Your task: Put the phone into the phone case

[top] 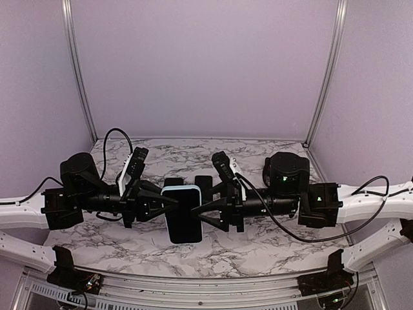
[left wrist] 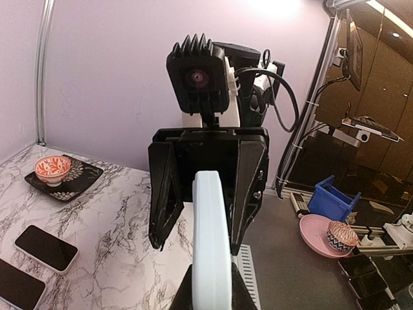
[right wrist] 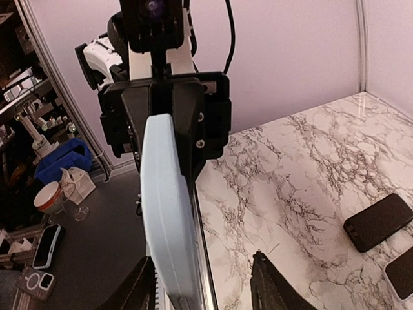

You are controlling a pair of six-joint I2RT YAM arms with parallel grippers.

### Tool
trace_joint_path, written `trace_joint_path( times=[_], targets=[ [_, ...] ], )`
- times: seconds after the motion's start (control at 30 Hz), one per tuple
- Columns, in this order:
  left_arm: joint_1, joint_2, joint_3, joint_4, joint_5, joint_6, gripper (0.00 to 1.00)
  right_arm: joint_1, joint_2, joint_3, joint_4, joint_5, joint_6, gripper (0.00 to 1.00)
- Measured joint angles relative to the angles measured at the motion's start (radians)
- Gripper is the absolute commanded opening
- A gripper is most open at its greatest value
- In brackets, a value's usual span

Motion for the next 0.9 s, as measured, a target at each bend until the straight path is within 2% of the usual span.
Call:
trace_joint_path(
  times=[0.1,0.13,0.17,0.2,0.23,0.27,0.3,0.37,0.43,0.5,0.57,0.7,0.8,0.9],
  targets=[
    [0.0,0.008,0.0,0.0,0.0,-0.006,0.0,0.0,0.046,0.01,0.008,-0.031,0.005,0.02],
    [0.001,0.011,0.0,-0.006,-0.005,-0.01,0.0,0.0,0.066,0.017,0.014,-0.054,0.011,0.0],
    [0.005,0.011,0.0,-0.019,-0.004,-0.019,0.05,0.0,0.079,0.023,0.013,-0.071,0.005,0.0],
    [0.009,0.007,-0.003,-0.024,0.002,-0.027,0.31,0.0,0.084,0.023,0.015,-0.085,0.005,0.0],
    [0.008,0.004,-0.004,-0.025,-0.002,-0.033,0.63,-0.001,0.085,0.023,0.017,-0.09,0.005,0.0],
    [0.007,0.0,-0.004,-0.025,-0.024,-0.036,0.86,-0.004,0.085,0.024,0.021,-0.088,0.009,0.0],
    [0.005,-0.004,-0.005,-0.023,-0.062,-0.041,0.97,-0.006,0.087,0.025,0.02,-0.076,0.024,0.0],
    [0.0,-0.021,-0.005,-0.043,-0.19,-0.051,0.99,-0.034,0.102,0.025,0.007,-0.066,0.06,0.0],
    [0.008,-0.036,0.008,-0.11,-0.382,-0.068,0.99,-0.081,0.134,0.026,-0.013,-0.056,0.114,0.0],
    [0.037,-0.017,0.056,-0.231,-0.563,-0.095,0.99,-0.131,0.195,0.043,-0.044,-0.046,0.173,0.0],
    [0.116,0.038,0.138,-0.378,-0.688,-0.129,0.99,-0.171,0.286,0.087,-0.087,-0.048,0.239,0.0],
    [0.313,0.122,0.216,-0.555,-0.749,-0.173,0.99,-0.211,0.45,0.141,-0.132,-0.076,0.372,0.0],
    [0.367,0.137,0.215,-0.638,-0.745,-0.185,0.99,-0.251,0.478,0.076,-0.089,-0.132,0.476,0.0],
    [0.375,0.137,0.214,-0.676,-0.733,-0.191,0.99,-0.292,0.481,-0.022,-0.031,-0.196,0.564,0.0]
  ],
)
